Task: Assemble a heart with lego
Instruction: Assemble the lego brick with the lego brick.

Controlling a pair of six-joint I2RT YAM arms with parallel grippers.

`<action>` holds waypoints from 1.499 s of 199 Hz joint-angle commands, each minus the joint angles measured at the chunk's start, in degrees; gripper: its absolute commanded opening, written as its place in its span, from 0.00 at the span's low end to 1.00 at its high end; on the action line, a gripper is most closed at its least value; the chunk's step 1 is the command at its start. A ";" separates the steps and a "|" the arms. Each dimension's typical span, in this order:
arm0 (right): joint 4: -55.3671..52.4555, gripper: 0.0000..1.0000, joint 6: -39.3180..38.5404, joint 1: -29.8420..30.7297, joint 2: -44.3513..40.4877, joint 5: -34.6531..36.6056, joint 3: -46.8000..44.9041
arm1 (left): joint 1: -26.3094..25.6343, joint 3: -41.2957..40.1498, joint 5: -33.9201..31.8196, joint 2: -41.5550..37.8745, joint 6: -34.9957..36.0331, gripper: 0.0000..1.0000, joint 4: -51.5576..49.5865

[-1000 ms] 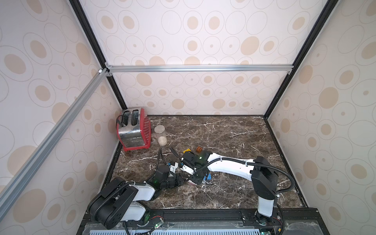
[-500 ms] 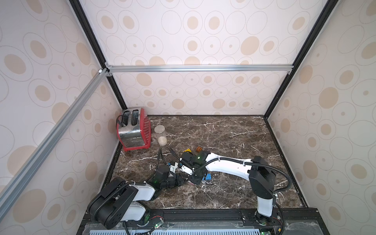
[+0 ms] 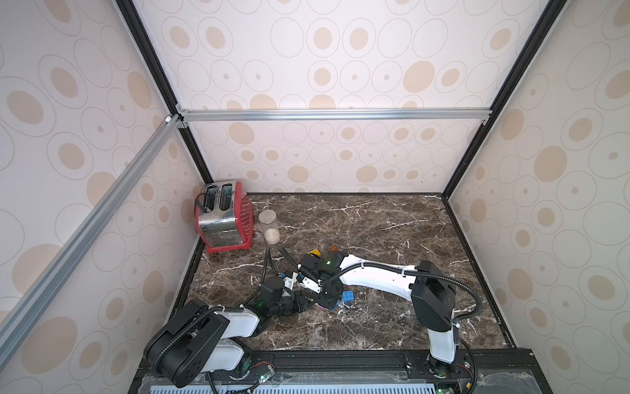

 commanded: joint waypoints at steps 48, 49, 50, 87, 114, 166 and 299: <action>1.16 0.14 0.18 0.00 6.64 -2.71 2.16 | -0.43 0.25 -0.55 -0.38 1.91 0.46 -3.32; 1.10 0.14 0.13 -0.02 6.69 -2.73 2.23 | -0.46 0.25 -0.55 -0.37 1.87 0.46 -3.30; 1.08 0.14 0.15 0.02 6.72 -2.79 2.27 | -0.47 0.25 -0.55 -0.36 1.85 0.46 -3.24; -2.62 0.11 0.17 0.73 8.95 -2.01 5.29 | -0.48 0.43 -0.51 -0.10 1.74 0.46 -3.03; -1.34 0.11 1.67 0.67 9.16 -1.45 3.64 | -0.48 0.30 -0.37 -0.13 1.66 0.46 -3.09; 1.22 0.15 1.71 0.56 5.85 1.02 0.10 | -0.48 1.16 -0.64 -1.62 2.34 0.46 -5.98; 0.66 0.54 0.24 0.27 -0.43 0.35 1.34 | -0.46 4.75 -2.48 -9.94 4.34 0.48 -17.57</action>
